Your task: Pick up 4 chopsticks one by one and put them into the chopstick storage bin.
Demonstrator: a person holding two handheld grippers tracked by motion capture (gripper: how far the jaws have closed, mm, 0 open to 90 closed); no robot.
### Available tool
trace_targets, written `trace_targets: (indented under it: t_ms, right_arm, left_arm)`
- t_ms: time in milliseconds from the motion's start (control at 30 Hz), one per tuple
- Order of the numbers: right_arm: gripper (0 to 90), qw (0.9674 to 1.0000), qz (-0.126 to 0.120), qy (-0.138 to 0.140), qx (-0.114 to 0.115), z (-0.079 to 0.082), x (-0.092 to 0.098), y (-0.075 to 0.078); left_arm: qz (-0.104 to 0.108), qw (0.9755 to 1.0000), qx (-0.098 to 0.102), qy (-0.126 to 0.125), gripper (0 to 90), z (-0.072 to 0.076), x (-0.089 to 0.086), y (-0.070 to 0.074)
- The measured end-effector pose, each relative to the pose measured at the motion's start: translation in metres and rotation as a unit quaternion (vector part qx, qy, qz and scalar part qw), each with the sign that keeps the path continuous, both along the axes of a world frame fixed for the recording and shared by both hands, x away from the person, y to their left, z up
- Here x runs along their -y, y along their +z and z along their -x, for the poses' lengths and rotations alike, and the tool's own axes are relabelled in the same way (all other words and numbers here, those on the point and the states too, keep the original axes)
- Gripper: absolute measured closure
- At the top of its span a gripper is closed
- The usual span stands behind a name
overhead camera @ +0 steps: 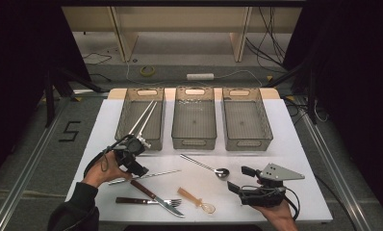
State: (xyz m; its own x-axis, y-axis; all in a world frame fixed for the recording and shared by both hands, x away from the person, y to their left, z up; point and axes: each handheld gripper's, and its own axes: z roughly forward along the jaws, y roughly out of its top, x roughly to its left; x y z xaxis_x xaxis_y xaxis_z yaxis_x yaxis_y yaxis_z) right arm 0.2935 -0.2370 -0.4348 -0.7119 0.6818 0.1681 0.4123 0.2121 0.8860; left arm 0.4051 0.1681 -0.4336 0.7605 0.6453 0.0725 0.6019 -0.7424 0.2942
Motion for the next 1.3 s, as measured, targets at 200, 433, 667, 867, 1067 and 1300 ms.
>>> trace_targets:
  t_ms: [200,433,667,867,1067,1300]
  right_arm:
    - [23.9,1.0000,0.000,0.001,0.000,0.000,0.000,0.000]
    - [23.9,1.0000,0.000,0.001,0.001,0.000,0.000,0.000]
    - [23.9,1.0000,0.000,0.000,0.000,0.000,0.000,0.000]
    - [23.9,1.0000,0.000,0.001,0.001,0.000,0.000,0.000]
    - [24.0,1.0000,0.001,0.001,0.001,0.000,0.000,0.000]
    - [24.0,1.0000,0.001,0.000,0.001,0.000,0.000,0.000]
  left_arm:
    - [-0.011,0.9997,-0.015,-0.013,34.9,0.000,0.006,-0.007]
    - [-0.017,0.9988,-0.038,-0.025,43.1,0.001,0.007,-0.013]
    - [-0.022,0.9979,-0.050,-0.033,51.3,0.001,0.006,-0.020]
    - [-0.028,0.9972,-0.057,-0.040,57.5,0.002,0.005,-0.023]
    - [-0.046,0.9956,-0.063,-0.051,61.6,0.002,0.004,-0.026]
    - [-0.044,0.9957,-0.066,-0.049,66.9,0.002,0.003,-0.027]
